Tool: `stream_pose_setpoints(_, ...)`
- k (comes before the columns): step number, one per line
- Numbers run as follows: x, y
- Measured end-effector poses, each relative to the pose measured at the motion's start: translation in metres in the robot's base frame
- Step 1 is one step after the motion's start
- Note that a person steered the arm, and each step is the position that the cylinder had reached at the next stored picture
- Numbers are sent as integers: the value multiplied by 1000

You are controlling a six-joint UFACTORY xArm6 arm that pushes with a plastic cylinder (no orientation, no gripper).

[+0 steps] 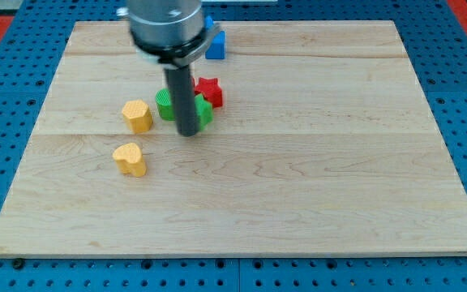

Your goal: Push the blue triangle slightly to the left

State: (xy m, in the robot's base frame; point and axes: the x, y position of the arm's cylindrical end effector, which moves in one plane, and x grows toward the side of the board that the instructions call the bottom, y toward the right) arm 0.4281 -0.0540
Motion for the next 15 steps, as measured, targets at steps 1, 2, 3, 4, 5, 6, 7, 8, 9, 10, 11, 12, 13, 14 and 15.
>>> stream_pose_setpoints(1,-5,22)
stream_pose_setpoints(2,-9,92)
stream_pose_setpoints(3,-37,148)
stream_pose_setpoints(4,-66,150)
stream_pose_setpoints(5,-130,156)
stream_pose_setpoints(6,-140,150)
stream_pose_setpoints(7,-140,140)
stream_pose_setpoints(8,-142,134)
stream_pose_setpoints(9,-145,129)
stream_pose_setpoints(10,-150,124)
stream_pose_setpoints(11,-173,117)
stream_pose_setpoints(12,-191,89)
stream_pose_setpoints(13,-192,34)
stream_pose_setpoints(14,-194,26)
stream_pose_setpoints(15,-202,34)
